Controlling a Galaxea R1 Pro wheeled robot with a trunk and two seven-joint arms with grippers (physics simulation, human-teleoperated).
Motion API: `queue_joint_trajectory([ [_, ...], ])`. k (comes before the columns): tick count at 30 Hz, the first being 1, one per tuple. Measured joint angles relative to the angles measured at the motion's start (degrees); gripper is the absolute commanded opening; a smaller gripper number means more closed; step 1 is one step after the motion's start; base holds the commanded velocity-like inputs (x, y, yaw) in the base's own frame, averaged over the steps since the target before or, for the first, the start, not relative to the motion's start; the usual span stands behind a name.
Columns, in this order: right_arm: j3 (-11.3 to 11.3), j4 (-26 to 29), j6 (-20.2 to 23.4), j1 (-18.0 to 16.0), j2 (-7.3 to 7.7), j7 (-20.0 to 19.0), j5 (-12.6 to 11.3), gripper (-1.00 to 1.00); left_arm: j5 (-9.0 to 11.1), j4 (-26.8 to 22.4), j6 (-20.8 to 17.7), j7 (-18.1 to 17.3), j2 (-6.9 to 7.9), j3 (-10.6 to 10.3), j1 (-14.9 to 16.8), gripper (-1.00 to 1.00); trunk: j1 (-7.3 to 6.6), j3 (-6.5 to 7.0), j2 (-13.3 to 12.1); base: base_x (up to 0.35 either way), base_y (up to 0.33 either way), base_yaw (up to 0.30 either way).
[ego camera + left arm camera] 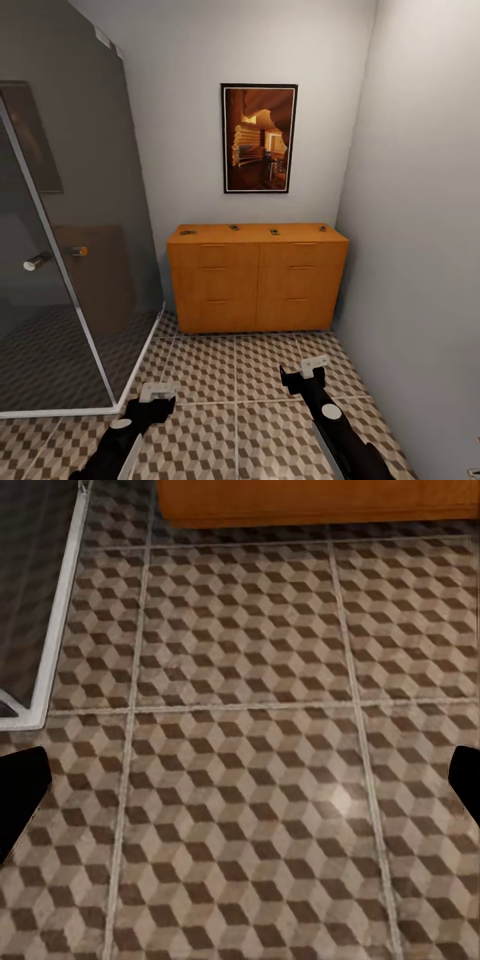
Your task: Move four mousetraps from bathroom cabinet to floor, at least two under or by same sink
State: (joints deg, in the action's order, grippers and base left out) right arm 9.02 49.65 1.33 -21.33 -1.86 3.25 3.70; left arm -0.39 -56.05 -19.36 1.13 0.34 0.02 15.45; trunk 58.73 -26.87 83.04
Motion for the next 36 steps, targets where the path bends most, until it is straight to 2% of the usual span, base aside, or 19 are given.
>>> queue_joint_trajectory([
  [2, 0.0, 0.0, -0.9, 0.0, 0.1, -0.1, 0.0, 1.0, 0.0, -0.5, 1.5, 0.0, 0.02, 0.2, 0.0, 1.0, 0.0, 0.0, 0.0, 0.0, 0.0, 0.016],
  [10, 0.0, -3.2, -6.9, 0.1, 0.19, -0.1, 0.0, 1.0, 0.0, -0.7, 2.3, -0.2, 0.0, 0.0, 0.0, 1.0, 0.0, 0.0, 0.0, 0.0, 0.0, 0.003],
  [16, -0.1, -7.7, -10.7, 0.1, 0.26, 0.1, 0.1, 1.0, 0.1, -0.3, 2.4, -0.2, -0.03, -2.3, 0.0, 1.0, 0.0, 0.0, 0.0, 0.0, 0.0, 0.0],
  [24, -0.2, -8.2, -11.6, 0.1, 0.27, 0.1, 0.1, 1.0, 0.1, 0.5, 2.4, -0.1, -0.02, -3.0, 0.0, 1.0, -0.02, 0.0, 0.0, 0.096, 0.0, 0.0],
  [36, -0.1, -8.3, -11.9, 0.1, 0.19, 0.2, 0.1, 1.0, 0.1, 0.8, 2.3, 0.0, -0.01, -3.2, 0.0, 1.0, -0.03, 0.0, 0.0, 0.26, 0.0, 0.0],
])
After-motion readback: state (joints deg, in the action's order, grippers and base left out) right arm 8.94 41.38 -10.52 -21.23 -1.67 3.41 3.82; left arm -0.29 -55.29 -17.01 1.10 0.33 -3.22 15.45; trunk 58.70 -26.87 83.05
